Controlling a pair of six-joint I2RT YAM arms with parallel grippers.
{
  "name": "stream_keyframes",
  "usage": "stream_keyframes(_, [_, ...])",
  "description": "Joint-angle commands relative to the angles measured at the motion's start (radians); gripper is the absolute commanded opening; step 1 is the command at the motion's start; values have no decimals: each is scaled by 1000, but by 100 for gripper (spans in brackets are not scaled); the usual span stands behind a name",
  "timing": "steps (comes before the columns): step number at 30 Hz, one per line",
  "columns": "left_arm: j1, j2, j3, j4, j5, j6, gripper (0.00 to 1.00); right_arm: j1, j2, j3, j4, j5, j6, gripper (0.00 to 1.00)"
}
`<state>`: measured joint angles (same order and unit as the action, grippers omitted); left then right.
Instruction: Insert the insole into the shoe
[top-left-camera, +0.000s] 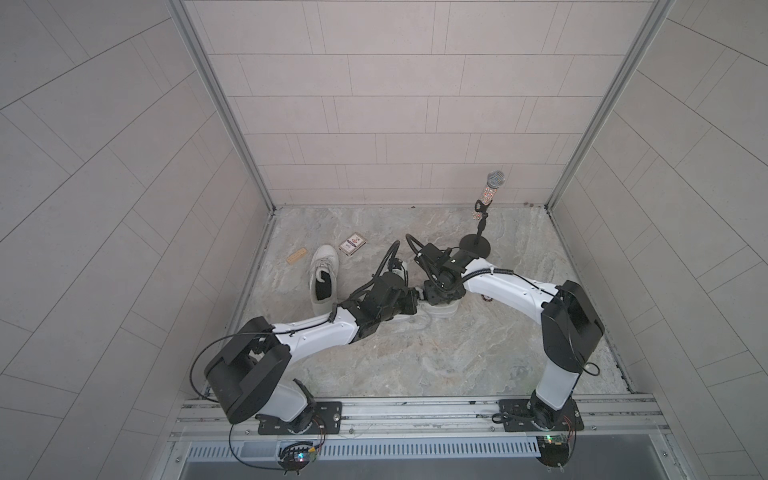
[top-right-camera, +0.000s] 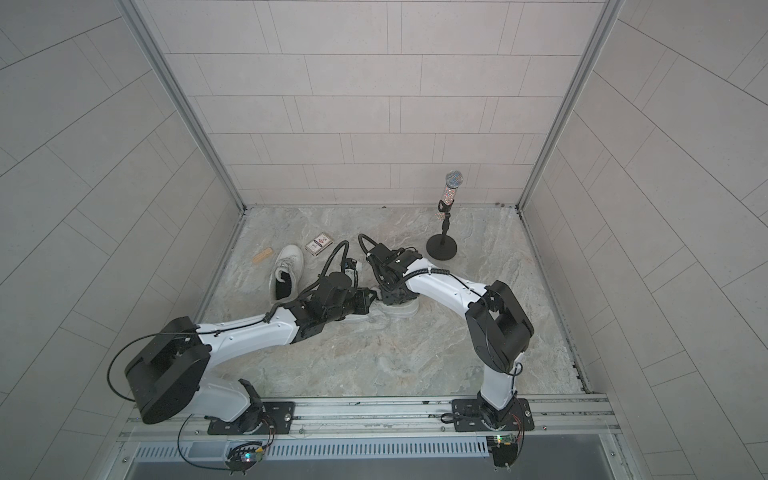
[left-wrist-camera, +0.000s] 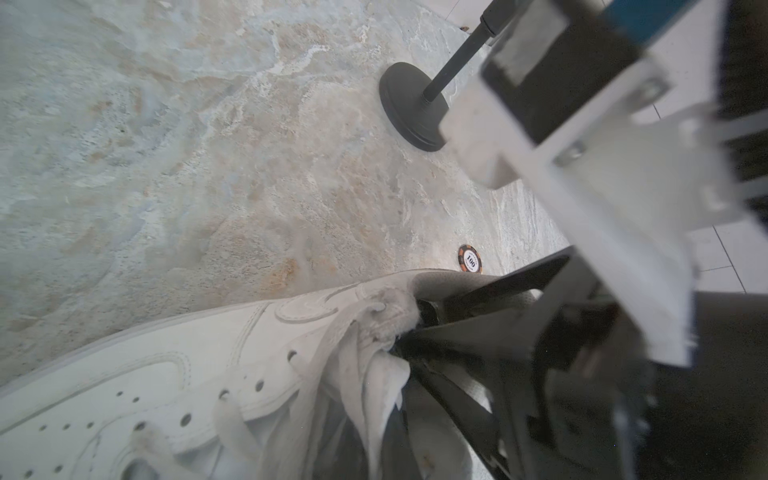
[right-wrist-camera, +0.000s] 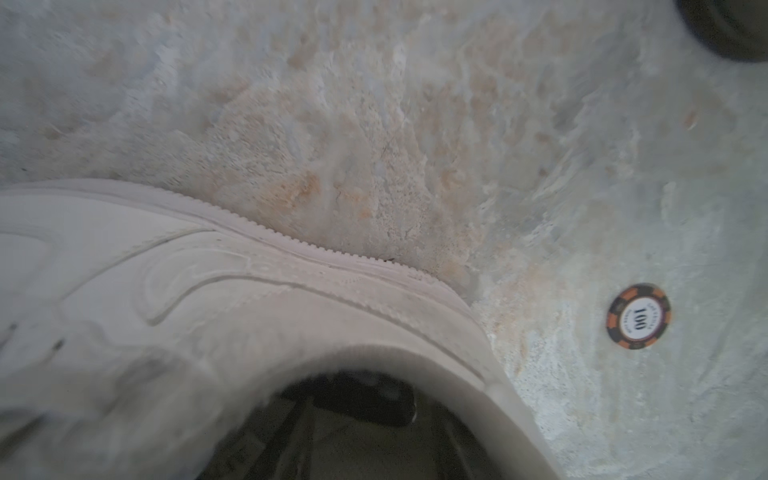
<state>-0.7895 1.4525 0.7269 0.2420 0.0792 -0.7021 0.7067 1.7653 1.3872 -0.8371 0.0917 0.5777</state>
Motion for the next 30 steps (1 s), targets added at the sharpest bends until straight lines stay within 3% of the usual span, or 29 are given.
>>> stream_keyframes(1, [4, 10, 1, 48, -32, 14, 0, 27, -41, 37, -30, 120, -32, 53])
stream_keyframes(13, [4, 24, 12, 47, -16, 26, 0, 30, -1, 47, -76, 202, -129, 75])
stream_keyframes(15, [5, 22, 14, 42, -13, 31, 0, 14, 13, 45, -72, 169, -166, 83])
stream_keyframes(16, [5, 21, 15, 45, -5, 33, 0, 3, 25, 44, -67, 141, -191, 93])
stream_keyframes(17, [6, 20, 15, 46, 2, 38, 0, -6, 38, 43, -59, 112, -212, 95])
stream_keyframes(23, [6, 12, 15, 47, 33, 55, 0, -73, 129, 40, -27, 99, -224, 92])
stream_keyframes(30, [18, -29, -4, -7, -71, 63, 0, -127, 26, -121, -3, 117, -149, 59])
